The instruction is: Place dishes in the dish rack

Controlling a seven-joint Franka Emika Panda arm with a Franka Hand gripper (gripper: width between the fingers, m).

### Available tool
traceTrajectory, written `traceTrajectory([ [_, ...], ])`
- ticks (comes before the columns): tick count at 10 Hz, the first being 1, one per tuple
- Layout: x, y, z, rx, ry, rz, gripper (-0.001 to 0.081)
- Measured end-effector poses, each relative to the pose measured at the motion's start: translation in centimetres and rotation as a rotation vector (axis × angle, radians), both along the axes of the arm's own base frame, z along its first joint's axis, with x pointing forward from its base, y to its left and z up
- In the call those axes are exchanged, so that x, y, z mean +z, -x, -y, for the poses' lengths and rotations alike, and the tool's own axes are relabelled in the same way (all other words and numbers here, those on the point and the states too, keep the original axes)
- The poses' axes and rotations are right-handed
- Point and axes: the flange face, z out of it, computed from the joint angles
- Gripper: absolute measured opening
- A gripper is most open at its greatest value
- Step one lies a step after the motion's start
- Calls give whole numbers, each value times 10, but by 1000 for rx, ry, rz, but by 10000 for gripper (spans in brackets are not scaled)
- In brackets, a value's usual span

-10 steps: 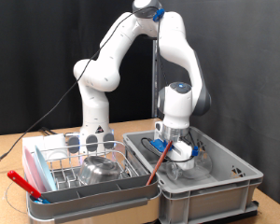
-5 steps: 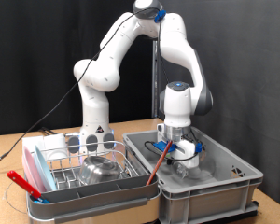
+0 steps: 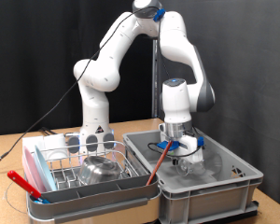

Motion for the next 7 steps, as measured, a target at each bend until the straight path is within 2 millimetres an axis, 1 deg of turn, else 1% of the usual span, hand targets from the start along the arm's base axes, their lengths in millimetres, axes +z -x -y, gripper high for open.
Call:
traceTrajectory([
  [3, 6, -3, -1, -2, -3, -76, 811],
  [5, 2, 1, -3, 26, 41, -122, 811],
  [7, -7, 8, -3, 28, 115, -221, 811],
])
